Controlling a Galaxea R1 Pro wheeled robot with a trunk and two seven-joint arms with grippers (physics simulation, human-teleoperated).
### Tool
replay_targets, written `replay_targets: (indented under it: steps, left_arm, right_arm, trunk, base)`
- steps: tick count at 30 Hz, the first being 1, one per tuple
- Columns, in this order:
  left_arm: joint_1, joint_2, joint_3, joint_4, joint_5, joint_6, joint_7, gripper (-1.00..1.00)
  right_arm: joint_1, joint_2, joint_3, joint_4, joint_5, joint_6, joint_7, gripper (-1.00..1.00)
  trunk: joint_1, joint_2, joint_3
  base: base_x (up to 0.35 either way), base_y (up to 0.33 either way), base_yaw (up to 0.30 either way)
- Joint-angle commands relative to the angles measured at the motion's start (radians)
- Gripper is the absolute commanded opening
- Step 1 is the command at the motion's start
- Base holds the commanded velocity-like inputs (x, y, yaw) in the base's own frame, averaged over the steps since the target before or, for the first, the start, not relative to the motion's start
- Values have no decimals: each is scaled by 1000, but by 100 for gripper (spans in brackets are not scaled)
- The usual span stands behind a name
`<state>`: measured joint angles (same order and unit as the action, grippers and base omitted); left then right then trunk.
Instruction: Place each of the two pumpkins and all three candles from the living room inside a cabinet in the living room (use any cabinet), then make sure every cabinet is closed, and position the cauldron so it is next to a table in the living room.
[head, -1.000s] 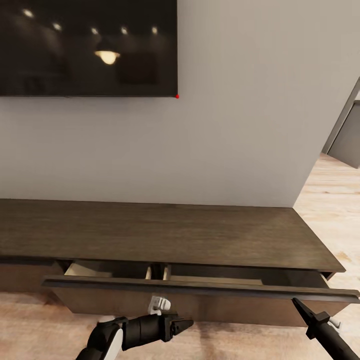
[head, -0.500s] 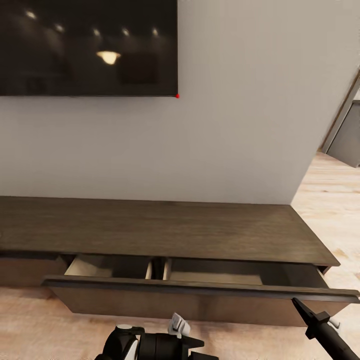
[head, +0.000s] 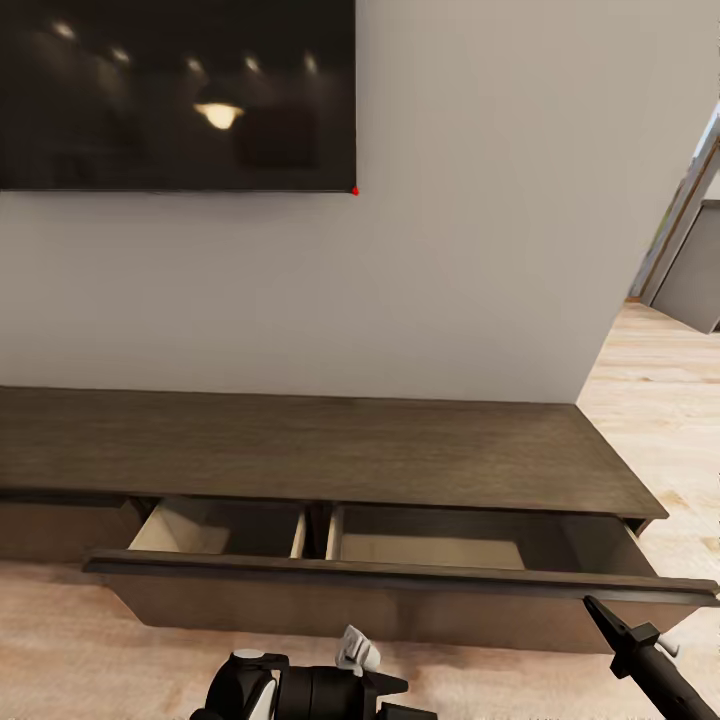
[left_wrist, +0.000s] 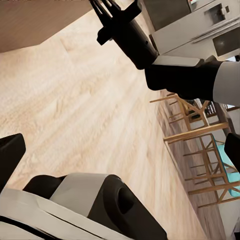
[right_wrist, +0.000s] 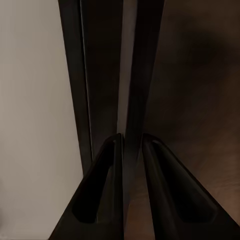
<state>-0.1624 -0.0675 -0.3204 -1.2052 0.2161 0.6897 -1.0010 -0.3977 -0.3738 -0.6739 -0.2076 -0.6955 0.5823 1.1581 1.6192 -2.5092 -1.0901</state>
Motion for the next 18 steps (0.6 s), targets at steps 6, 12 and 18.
replay_targets:
  steps: [6,12,18]
  left_arm:
    - [0,0,0,-2,6,5,-1,100]
    - [0,0,0,-3,6,4,-1,100]
    - [0,0,0,-5,7,4,-1,100]
  right_arm:
    - [-1,0,-12,-1,-22,22,41,-100]
    - [-1,1,-12,-1,-22,21,41,-100]
    - [-1,1,-12,-1,-22,21,41,-100]
  trunk:
    - [-1,0,-1]
    - [-1,0,-1]
    - [-1,0,-1]
  base:
    - [-115,0,0]
    - [-106,0,0]
    - [-88,0,0]
